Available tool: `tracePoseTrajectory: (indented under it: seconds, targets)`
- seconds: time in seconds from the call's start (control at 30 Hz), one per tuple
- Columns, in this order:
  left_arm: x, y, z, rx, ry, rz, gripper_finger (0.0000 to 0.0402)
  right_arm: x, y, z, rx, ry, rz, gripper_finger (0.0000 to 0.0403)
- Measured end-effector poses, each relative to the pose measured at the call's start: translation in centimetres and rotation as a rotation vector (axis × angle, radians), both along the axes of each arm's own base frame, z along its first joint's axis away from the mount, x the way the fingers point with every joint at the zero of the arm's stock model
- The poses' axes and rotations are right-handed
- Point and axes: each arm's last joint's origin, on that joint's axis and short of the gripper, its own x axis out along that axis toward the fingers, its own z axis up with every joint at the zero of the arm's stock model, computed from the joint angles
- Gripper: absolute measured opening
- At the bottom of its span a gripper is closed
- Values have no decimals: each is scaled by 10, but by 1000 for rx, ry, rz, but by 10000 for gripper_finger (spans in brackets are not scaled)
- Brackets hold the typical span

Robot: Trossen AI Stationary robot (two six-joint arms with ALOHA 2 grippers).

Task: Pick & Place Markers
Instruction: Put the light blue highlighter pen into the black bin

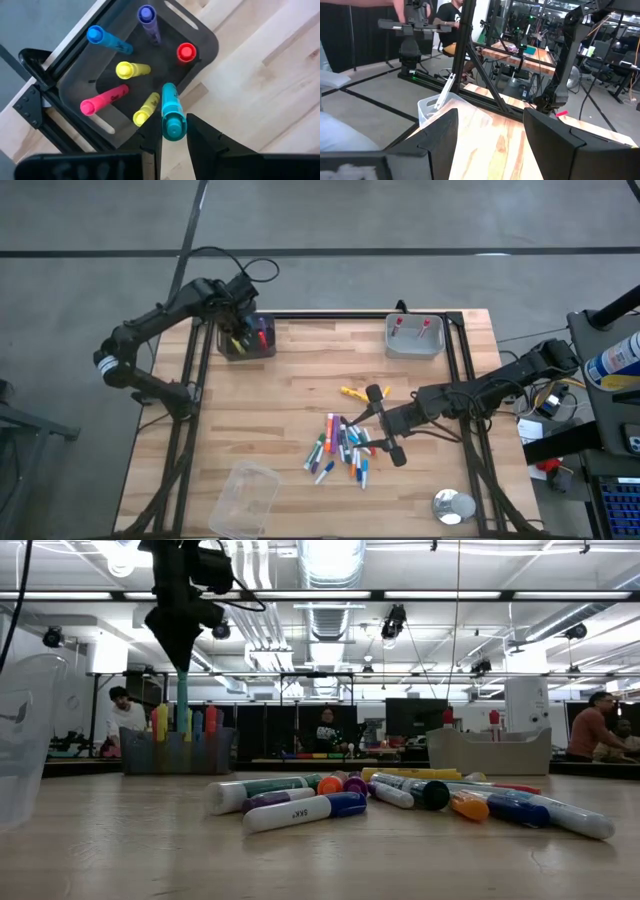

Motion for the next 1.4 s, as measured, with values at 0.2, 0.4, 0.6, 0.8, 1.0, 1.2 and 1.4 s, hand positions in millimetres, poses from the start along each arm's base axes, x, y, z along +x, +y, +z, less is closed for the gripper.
tracePoseTrajectory:
  seconds: [0.2, 0.4, 0.6, 0.8, 1.0, 1.2, 1.4]
  targets:
    - [-1, 5, -2, -12, 0, 17, 68, 0, 0, 0, 0, 1, 0, 219]
    - [4, 10, -8, -29, 20, 17, 68, 0, 0, 0, 0, 3, 0, 219]
    - [9, 15, -13, -32, 13, 14, 68, 0, 0, -1, 2, 8, 0, 219]
    - [11, 17, -15, -36, 16, 13, 68, 0, 0, -1, 2, 8, 0, 219]
    - [15, 20, -19, -41, 22, 13, 68, 0, 0, -1, 2, 8, 0, 219]
    - [18, 22, -22, -45, 23, 12, 68, 0, 0, -1, 6, 18, 0, 219]
    - [19, 24, -22, -36, 12, 5, 68, 0, 0, -1, 6, 17, 0, 219]
